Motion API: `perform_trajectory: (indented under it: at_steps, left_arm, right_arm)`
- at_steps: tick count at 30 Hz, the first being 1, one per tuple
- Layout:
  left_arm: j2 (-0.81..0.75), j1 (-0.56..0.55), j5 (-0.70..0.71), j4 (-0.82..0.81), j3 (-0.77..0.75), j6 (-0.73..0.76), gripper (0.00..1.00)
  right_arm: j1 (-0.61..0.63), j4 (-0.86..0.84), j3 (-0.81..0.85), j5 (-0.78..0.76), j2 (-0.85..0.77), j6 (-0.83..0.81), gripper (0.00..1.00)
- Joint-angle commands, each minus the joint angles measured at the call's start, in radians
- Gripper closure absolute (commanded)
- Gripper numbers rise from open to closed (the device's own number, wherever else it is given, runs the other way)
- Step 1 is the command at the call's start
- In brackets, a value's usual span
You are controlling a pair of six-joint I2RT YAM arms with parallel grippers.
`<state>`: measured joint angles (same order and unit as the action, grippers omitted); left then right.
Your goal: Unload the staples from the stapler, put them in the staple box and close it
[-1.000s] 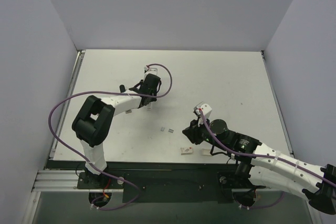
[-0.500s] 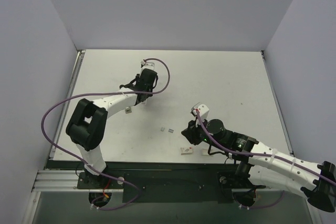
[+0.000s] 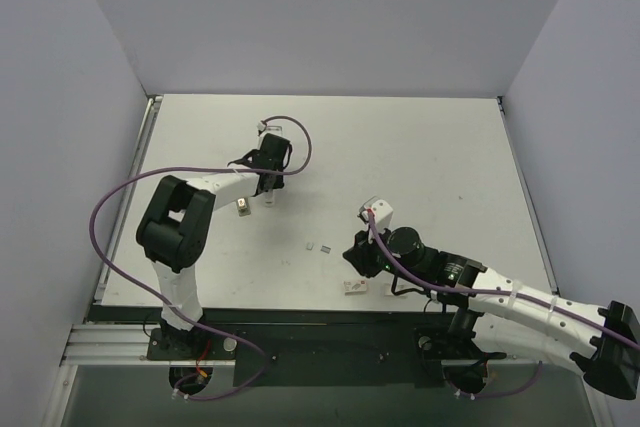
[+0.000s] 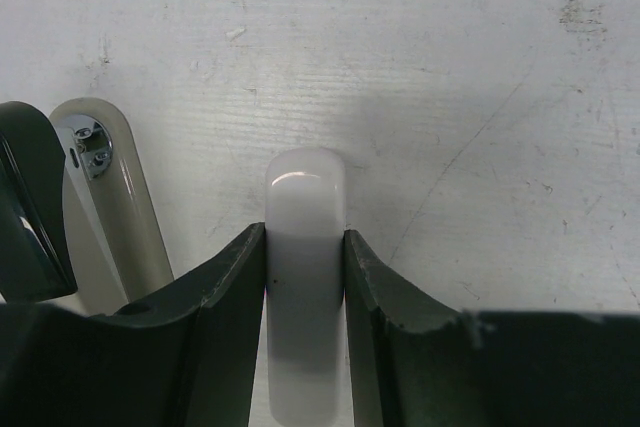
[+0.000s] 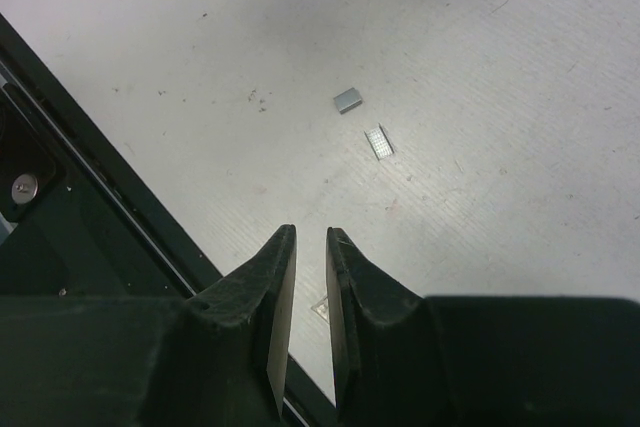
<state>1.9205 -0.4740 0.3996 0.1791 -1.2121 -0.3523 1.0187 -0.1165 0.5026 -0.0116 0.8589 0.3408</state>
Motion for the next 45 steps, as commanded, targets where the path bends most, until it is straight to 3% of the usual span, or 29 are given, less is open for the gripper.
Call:
perform_trajectory:
  at_steps: [1, 16, 18, 21, 24, 25, 27, 29, 45]
  left_arm:
    - [0.072, 0.009, -0.11, 0.006, 0.048, -0.04, 1.0]
    - [-0.129, 0.064, -0.064, -0.033, 0.082, -0.059, 1.0]
    - [-0.13, 0.064, -0.061, -0.036, 0.08, -0.054, 0.94]
    - [-0.13, 0.064, -0.064, -0.047, 0.083, -0.054, 0.71]
    - [-0.129, 0.063, -0.074, -0.058, 0.086, -0.053, 0.59]
    - [-0.13, 0.063, -0.076, -0.058, 0.086, -0.054, 0.43]
    - [-0.143, 0.061, -0.084, -0.069, 0.094, -0.053, 0.24]
    - [-0.163, 0.058, -0.082, -0.079, 0.105, -0.051, 0.17]
    - [-0.423, -0.093, -0.093, -0.033, 0.172, -0.036, 0.11]
  right_arm:
    - [0.011, -0.049, 0.01, 0.004, -0.008, 0.012, 0.85]
    - [0.026, -0.011, 0.02, -0.002, -0.043, 0.009, 0.84]
    - [0.026, -0.011, 0.024, -0.001, -0.041, 0.007, 0.83]
    - [0.026, -0.012, 0.022, -0.002, -0.043, 0.009, 0.81]
    - [0.026, -0.015, 0.019, -0.004, -0.047, 0.012, 0.79]
    - [0.026, -0.014, 0.019, -0.005, -0.049, 0.01, 0.77]
    - [0.027, -0.011, 0.019, -0.005, -0.054, 0.012, 0.74]
    - [0.027, -0.006, 0.02, -0.004, -0.057, 0.012, 0.71]
    - [0.034, 0.162, 0.068, -0.051, -0.092, 0.036, 0.58]
